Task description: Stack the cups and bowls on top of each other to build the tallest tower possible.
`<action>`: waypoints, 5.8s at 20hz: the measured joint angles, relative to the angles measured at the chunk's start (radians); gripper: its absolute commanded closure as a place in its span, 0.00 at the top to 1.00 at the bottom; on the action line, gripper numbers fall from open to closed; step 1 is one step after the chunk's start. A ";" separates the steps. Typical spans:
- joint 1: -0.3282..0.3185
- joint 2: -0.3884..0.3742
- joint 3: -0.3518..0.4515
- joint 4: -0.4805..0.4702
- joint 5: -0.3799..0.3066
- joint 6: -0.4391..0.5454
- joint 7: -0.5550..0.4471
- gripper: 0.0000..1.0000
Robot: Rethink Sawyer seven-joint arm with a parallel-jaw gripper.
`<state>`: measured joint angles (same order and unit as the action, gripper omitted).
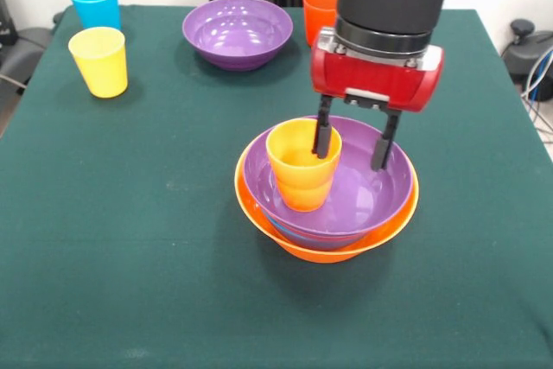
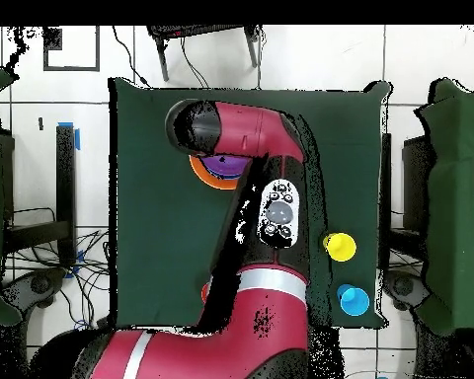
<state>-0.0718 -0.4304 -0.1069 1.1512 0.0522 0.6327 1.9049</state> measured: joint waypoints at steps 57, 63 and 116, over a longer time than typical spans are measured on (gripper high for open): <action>-0.033 0.005 0.012 0.077 -0.001 -0.107 0.000 1.00; -0.031 0.008 0.012 0.077 -0.001 -0.133 0.000 1.00; 0.034 0.009 -0.010 0.077 -0.001 -0.144 0.000 1.00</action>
<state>-0.0377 -0.4219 -0.1166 1.2286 0.0516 0.4886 1.9049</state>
